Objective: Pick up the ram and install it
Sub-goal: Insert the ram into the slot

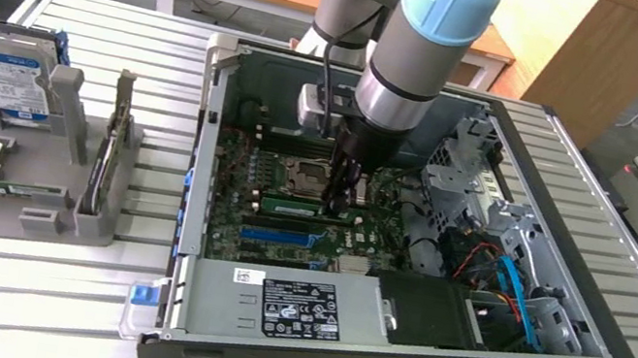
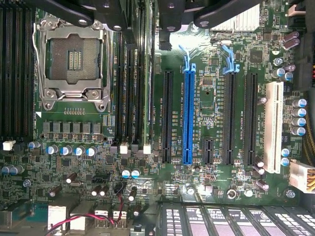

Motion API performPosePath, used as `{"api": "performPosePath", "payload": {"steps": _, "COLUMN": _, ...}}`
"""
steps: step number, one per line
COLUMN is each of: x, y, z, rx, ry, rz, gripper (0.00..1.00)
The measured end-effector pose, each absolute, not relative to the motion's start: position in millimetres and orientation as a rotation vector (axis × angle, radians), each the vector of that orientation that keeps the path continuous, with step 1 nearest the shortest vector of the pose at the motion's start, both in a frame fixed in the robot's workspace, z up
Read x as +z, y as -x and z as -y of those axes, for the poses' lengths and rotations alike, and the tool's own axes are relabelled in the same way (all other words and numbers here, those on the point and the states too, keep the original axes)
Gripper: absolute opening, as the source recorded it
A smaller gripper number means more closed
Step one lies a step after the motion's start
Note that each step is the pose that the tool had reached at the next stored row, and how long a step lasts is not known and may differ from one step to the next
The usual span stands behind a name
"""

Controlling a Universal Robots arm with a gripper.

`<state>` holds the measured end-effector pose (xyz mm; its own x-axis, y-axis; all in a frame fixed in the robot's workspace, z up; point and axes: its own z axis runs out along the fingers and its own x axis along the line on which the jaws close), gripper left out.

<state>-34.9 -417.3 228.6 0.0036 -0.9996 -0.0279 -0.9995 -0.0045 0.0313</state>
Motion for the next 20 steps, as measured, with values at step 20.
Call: {"api": "performPosePath", "payload": {"steps": 20, "x": 250, "y": 35, "z": 417, "rx": -0.066, "ry": -2.224, "rz": 2.215, "gripper": 0.31}}
